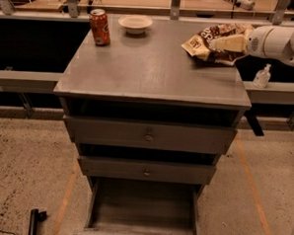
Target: Place brown chip bag into bottom drawer
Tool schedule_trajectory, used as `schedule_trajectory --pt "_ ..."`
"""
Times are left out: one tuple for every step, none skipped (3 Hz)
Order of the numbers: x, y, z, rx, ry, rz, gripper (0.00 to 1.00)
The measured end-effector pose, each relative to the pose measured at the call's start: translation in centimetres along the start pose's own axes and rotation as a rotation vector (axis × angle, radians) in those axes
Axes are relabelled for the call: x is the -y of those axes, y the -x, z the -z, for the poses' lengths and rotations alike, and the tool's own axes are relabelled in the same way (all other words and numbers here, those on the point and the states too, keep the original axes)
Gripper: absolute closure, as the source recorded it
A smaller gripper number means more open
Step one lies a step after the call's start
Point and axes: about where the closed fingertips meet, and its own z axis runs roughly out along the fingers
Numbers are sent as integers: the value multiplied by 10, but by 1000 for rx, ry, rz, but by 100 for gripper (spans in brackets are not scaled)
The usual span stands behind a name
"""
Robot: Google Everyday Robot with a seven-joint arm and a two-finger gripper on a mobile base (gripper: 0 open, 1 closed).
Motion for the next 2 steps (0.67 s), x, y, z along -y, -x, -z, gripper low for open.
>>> schedule_trajectory --pt "17 -9 -12 -1 -39 -48 0" --pt "26 -27 -25 -20 -24 -86 17"
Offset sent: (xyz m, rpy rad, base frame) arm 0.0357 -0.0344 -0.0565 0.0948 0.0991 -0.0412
